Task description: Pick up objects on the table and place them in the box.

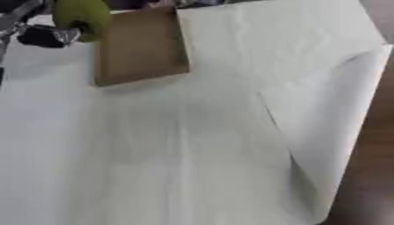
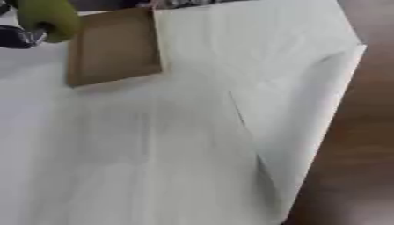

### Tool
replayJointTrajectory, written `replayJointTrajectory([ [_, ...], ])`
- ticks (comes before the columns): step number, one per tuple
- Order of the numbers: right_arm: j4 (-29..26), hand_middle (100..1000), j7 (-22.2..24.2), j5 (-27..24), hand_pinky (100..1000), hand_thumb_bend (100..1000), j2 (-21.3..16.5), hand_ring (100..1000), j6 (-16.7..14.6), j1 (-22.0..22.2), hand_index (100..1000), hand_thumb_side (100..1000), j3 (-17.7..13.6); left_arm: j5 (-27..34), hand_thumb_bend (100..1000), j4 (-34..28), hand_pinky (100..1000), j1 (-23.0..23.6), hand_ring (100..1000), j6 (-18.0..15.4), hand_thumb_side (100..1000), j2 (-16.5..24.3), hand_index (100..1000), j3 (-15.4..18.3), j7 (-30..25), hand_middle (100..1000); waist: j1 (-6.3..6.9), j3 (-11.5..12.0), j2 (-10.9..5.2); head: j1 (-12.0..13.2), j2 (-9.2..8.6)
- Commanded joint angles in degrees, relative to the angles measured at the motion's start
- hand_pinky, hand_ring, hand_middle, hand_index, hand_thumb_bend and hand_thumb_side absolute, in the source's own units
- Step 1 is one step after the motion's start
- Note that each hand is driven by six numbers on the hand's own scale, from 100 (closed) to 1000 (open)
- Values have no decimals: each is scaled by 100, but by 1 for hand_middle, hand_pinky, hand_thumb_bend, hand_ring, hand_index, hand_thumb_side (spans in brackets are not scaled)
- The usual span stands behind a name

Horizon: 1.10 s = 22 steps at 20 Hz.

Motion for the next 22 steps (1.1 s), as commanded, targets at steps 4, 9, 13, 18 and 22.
replayJointTrajectory([
  [4, -89, 638, 38, -85, 831, 100, -12, 746, -36, -270, 860, 614, 16, 22, 100, 111, 437, -322, 453, 148, 483, 129, 658, 207, 232, 496, 111, -299, 38, 315, -302],
  [9, -89, 637, 66, -187, 833, 100, 48, 747, -74, -410, 861, 615, 54, 27, 100, 399, 500, -439, 491, 269, 472, 214, 668, 305, 250, 508, 264, -605, 195, 555, -426],
  [13, -89, 637, 89, -239, 834, 100, 76, 748, -86, -487, 862, 615, 72, 62, 100, 550, 536, -514, 516, 333, 472, 217, 673, 367, 203, 516, 337, -759, 276, 671, -490],
  [18, -89, 636, 133, -289, 835, 100, 108, 748, -91, -573, 862, 615, 108, -94, 100, 561, 568, -558, 550, 381, 462, 159, 690, 372, 137, 540, 341, -835, 352, 774, -519],
  [22, -89, 636, 143, -299, 836, 100, 103, 749, -79, -583, 862, 615, 116, -415, 100, 602, 609, -477, 597, 525, 258, 138, 723, 335, 146, 581, 315, -793, 379, 808, -490],
])
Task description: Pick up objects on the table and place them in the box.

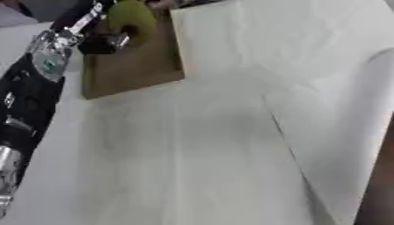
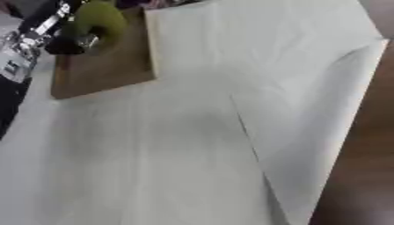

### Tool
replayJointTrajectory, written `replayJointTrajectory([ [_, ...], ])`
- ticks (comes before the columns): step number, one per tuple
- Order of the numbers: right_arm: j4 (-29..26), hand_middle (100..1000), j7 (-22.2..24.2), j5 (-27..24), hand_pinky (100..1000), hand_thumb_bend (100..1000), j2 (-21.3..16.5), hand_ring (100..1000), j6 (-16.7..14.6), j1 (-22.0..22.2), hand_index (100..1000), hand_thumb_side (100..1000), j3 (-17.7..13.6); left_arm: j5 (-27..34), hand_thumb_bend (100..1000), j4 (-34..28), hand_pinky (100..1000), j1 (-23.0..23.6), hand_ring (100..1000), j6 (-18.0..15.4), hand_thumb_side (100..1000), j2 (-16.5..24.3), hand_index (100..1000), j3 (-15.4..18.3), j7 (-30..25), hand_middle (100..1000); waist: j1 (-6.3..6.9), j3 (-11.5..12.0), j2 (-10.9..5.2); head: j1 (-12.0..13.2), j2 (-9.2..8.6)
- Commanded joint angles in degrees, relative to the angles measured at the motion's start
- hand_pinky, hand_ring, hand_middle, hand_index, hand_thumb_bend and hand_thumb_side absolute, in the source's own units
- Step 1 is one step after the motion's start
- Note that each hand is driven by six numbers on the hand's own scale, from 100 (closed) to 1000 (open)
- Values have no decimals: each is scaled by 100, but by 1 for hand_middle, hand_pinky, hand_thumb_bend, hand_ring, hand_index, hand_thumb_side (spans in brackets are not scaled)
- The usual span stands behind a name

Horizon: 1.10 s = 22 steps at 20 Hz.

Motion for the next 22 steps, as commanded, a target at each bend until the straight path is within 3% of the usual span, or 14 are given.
replayJointTrajectory([
  [1, -89, 635, 23, -33, 836, 100, -69, 749, 1, -82, 862, 615, -9, -233, 100, -12, 624, -48, 612, 95, 257, 141, 739, 5, -35, 594, -67, 41, -140, 47, -40],
  [3, -89, 635, 15, -40, 836, 100, -80, 749, 14, -60, 862, 615, -14, -356, 100, 19, 670, -2, 663, 93, 293, 144, 791, -29, -124, 635, -83, 75, -138, 98, -25],
  [5, -89, 635, 1, -43, 836, 100, -93, 749, 21, -44, 862, 615, -23, -422, 100, 26, 742, 41, 751, 36, 431, 153, 867, -42, -208, 727, -100, 107, -142, 164, -9],
  [10, -89, 635, -24, -35, 837, 100, -115, 749, 31, -5, 862, 615, -45, -305, 100, 3, 814, 117, 832, -216, 647, 194, 930, -22, -266, 819, -115, 142, -165, 257, 12],
  [11, -89, 635, -30, -34, 837, 100, -117, 749, 31, 4, 862, 631, -49, -261, 100, 1, 826, 127, 849, -260, 735, 206, 943, -17, -280, 842, -114, 147, -170, 259, 19],
  [15, -89, 635, -37, -30, 837, 100, -117, 748, 30, 28, 862, 616, -54, -64, 125, -15, 837, 163, 869, -356, 758, 261, 961, 22, -323, 879, -109, 167, -195, 277, 32],
  [22, -89, 634, -44, -39, 838, 100, -94, 749, 28, 76, 862, 617, -58, 179, 104, -91, 828, 206, 860, -362, 761, 328, 953, 64, -321, 863, -120, 214, -226, 273, 69],
])
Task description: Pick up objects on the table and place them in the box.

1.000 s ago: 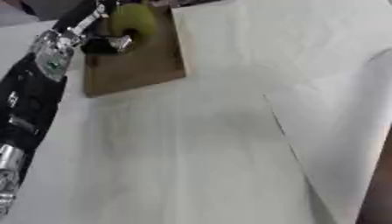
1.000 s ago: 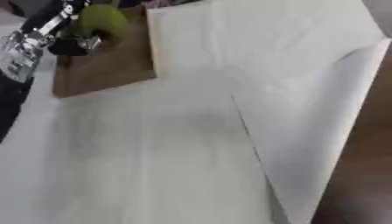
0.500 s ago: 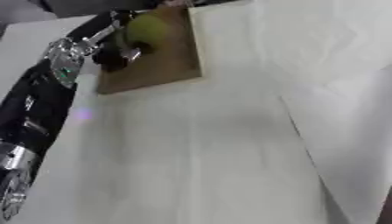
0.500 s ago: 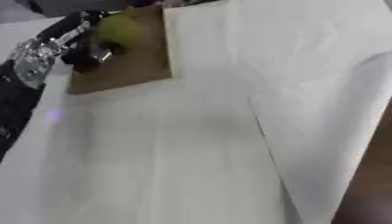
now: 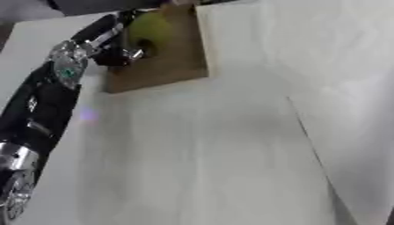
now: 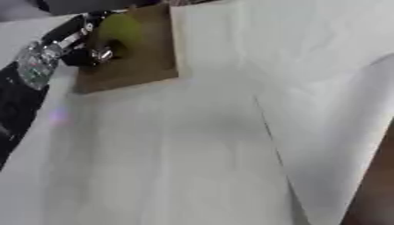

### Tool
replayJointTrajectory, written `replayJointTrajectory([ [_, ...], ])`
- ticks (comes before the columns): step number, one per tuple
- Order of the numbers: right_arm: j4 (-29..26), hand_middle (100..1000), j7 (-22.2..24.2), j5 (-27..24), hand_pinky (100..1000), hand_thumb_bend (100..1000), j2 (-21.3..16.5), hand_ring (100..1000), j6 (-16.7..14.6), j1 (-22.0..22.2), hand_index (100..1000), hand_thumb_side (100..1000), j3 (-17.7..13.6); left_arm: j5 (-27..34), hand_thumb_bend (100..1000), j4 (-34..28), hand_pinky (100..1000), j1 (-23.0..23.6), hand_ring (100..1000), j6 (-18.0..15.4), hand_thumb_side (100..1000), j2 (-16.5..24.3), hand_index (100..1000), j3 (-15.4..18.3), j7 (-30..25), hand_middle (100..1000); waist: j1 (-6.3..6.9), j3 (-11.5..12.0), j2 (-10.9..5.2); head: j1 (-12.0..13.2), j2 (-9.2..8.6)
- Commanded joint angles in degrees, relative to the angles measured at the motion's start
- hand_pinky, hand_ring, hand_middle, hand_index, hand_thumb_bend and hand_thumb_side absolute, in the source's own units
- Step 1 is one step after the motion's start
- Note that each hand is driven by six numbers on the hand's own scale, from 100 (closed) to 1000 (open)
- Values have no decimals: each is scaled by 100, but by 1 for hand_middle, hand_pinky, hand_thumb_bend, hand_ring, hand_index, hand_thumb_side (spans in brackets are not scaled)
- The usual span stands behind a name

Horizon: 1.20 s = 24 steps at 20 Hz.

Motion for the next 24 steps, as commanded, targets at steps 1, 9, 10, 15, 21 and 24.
replayJointTrajectory([
  [1, -89, 634, -12, -31, 838, 100, -98, 749, 1, -27, 862, 617, -45, 150, 100, -169, 825, -67, 857, -30, 753, 260, 950, 70, 37, 857, -54, 32, -228, 15, 21],
  [9, -89, 634, -28, 8, 838, 100, -178, 748, 38, 153, 862, 618, -68, 902, 133, -720, 813, 28, 844, -53, 683, 433, 951, 33, 205, 862, -97, 371, -389, -179, 252],
  [10, -89, 634, -23, 7, 838, 100, -164, 748, 41, 153, 862, 618, -62, 969, 150, -750, 814, 28, 845, -45, 653, 432, 952, 15, 150, 865, -109, 382, -406, -177, 251],
  [15, -89, 634, 11, 10, 838, 100, -107, 747, 17, 96, 861, 617, -44, 725, 315, -667, 845, -25, 867, 23, 735, 367, 955, 8, -150, 874, -150, 316, -411, -110, 188],
  [21, -89, 632, -5, -12, 839, 100, -96, 748, 20, 82, 861, 619, -54, 200, 471, -536, 852, -58, 871, -5, 937, 270, 942, 49, 51, 866, -113, 244, -353, -80, 156],
  [24, -89, 633, -13, -19, 839, 100, -86, 748, 13, 78, 861, 619, -57, 49, 422, -488, 850, -61, 871, -17, 903, 236, 943, 32, 184, 868, -92, 214, -341, -66, 140],
])
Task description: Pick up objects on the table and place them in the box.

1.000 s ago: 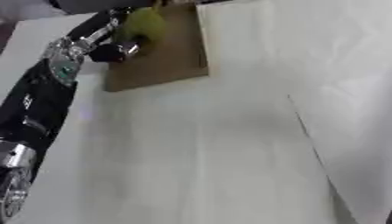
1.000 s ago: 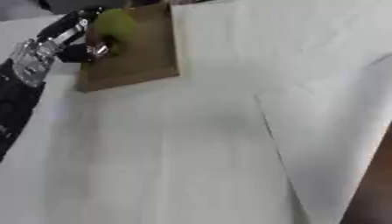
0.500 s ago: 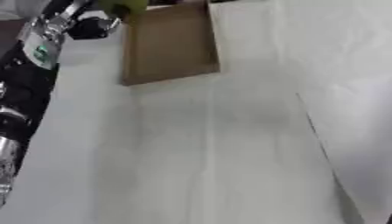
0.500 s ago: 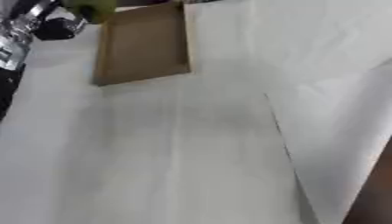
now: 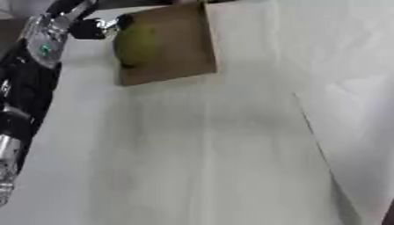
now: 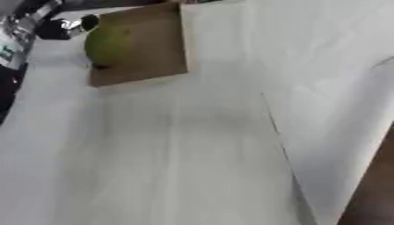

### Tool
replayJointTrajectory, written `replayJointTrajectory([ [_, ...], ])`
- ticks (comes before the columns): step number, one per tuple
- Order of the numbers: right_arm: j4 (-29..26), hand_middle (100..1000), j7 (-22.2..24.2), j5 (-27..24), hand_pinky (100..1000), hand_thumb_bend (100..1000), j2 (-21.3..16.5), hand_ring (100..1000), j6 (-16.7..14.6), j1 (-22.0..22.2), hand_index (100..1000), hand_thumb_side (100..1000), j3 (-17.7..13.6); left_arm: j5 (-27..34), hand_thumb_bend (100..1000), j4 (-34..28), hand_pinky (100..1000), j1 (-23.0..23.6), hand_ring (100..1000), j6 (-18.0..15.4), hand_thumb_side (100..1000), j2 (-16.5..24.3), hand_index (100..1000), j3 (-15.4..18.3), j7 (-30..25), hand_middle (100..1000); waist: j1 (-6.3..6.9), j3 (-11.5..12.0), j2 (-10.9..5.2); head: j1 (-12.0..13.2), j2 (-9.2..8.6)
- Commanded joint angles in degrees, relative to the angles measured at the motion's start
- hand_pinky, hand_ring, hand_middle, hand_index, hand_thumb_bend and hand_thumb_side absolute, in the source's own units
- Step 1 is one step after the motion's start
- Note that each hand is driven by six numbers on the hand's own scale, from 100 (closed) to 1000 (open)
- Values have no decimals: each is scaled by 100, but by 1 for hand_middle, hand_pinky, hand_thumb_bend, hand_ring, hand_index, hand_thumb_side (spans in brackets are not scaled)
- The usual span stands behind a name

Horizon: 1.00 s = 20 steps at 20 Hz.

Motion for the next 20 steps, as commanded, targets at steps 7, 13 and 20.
replayJointTrajectory([
  [7, -89, 633, -30, -27, 839, 100, -68, 748, -15, -54, 861, 620, -63, -252, 323, 59, 841, -84, 863, -43, 816, 101, 936, 11, 322, 861, 14, -5, -141, 26, -55],
  [13, -89, 636, -45, 33, 836, 100, -168, 746, -8, 40, 859, 618, -100, 599, 100, -480, 793, 162, 822, 38, 625, 371, 903, 15, 891, 819, -40, 260, -286, -135, 137],
  [20, -89, 640, -93, 218, 830, 100, -319, 742, -15, 111, 855, 615, -184, 2841, 100, -2432, 686, 1498, 757, 580, 587, 1216, 860, 46, 1561, 763, -233, 757, -506, -601, 357],
])
